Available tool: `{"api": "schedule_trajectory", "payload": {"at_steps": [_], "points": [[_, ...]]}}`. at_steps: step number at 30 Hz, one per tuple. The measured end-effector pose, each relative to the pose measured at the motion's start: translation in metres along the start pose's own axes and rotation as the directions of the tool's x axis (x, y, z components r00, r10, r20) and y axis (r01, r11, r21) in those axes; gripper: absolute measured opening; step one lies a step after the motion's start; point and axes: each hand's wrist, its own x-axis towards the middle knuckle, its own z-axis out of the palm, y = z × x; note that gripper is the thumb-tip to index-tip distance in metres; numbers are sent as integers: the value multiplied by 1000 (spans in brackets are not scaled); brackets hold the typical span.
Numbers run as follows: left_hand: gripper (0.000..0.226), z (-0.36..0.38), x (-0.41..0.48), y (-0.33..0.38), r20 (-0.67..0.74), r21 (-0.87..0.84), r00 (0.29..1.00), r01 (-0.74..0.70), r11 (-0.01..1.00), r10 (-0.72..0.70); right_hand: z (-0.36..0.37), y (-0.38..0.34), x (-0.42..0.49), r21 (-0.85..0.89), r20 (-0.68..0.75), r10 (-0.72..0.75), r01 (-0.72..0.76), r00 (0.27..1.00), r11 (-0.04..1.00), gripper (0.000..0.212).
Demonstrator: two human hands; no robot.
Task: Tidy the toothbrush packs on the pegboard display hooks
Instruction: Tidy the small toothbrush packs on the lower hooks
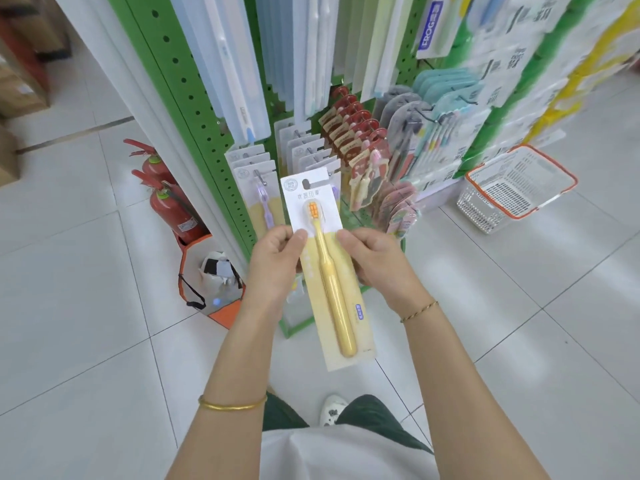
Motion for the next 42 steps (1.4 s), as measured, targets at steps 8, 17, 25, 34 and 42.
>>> {"api": "schedule_trajectory", "payload": {"at_steps": [8,17,25,34,42], "points": [[30,19,4,9,294,159,956,-48,986,0,-10,1,-4,49,-187,-54,64,981,997,53],[81,16,10,8,539,248,842,-186,951,25,-9,0,8,179,-401,10,67,916,982,54],[93,17,1,10,617,515,779,-507,691,112,-19,4,18,265,-619,153,22,770,964,38],[88,27,-2,15,623,613,775,-568,549,106,-27,-2,17,448,-553,199,88,809,890,37],[54,27,3,26,570,136,821,-101,986,5,-35,-2,17,635,-370,233,62,899,770,9]]}}
